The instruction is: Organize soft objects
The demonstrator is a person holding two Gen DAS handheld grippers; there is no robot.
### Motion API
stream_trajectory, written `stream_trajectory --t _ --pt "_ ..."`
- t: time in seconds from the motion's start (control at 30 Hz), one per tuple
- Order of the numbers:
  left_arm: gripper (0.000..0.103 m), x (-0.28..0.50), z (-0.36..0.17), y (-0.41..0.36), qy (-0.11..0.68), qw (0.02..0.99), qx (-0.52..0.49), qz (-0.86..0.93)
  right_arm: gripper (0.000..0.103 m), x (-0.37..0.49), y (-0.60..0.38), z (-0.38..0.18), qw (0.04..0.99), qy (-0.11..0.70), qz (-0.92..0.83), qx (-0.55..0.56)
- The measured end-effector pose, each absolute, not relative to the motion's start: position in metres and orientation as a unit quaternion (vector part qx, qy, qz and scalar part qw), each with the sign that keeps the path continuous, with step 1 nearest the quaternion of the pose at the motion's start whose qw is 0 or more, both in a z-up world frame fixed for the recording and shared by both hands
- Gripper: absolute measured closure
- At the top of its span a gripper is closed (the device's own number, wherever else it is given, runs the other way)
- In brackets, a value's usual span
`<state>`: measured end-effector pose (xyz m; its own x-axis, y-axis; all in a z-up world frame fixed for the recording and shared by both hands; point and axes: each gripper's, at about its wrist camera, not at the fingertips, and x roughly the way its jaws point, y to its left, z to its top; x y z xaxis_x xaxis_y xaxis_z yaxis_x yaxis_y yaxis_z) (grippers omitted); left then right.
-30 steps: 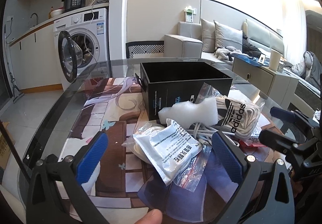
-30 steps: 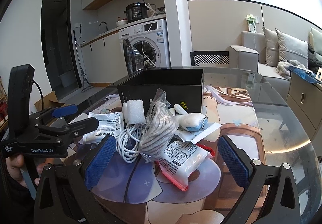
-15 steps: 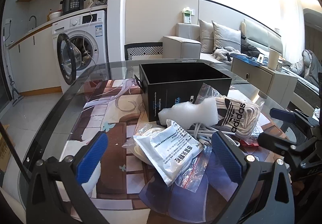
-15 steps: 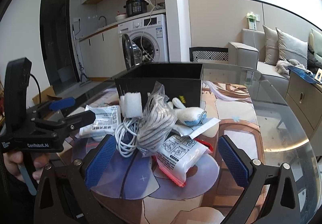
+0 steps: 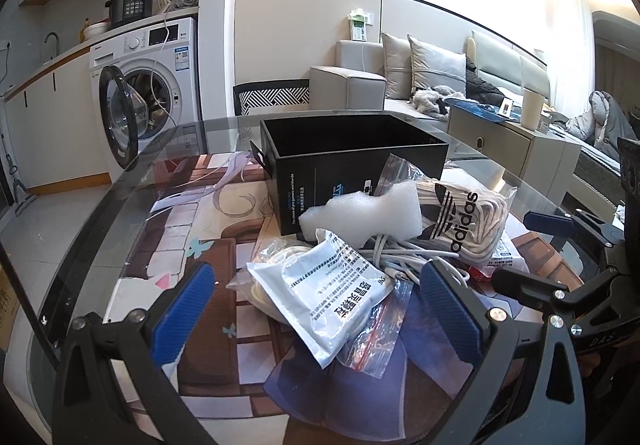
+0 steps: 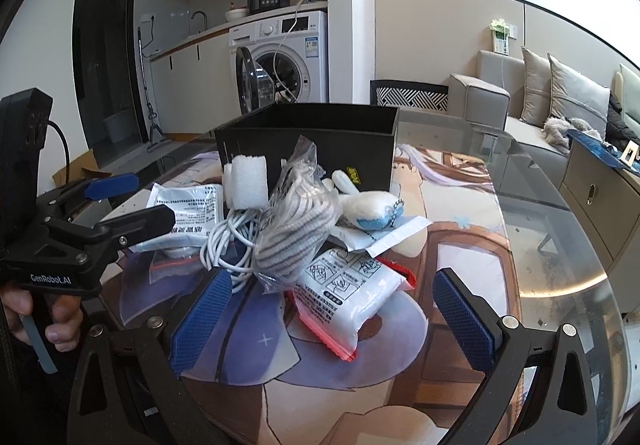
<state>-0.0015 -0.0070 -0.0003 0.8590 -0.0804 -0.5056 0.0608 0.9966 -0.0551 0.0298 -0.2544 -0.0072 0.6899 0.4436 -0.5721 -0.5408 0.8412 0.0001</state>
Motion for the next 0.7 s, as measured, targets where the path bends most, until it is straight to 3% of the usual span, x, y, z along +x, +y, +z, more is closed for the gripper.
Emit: stream_trajectory --t 0.43,0.7 --pt "0.000 0.002 -0.002 -0.002 0.270 0.962 -0.021 -0.030 0.002 0.051 -0.250 -0.018 0.910 0.320 0.241 -0.107" --pt "0.000 0.003 -0.002 0.002 0.273 0.961 -0.023 -0.029 0.020 0.056 -0.241 -0.023 0.902 0.335 0.244 -0.119"
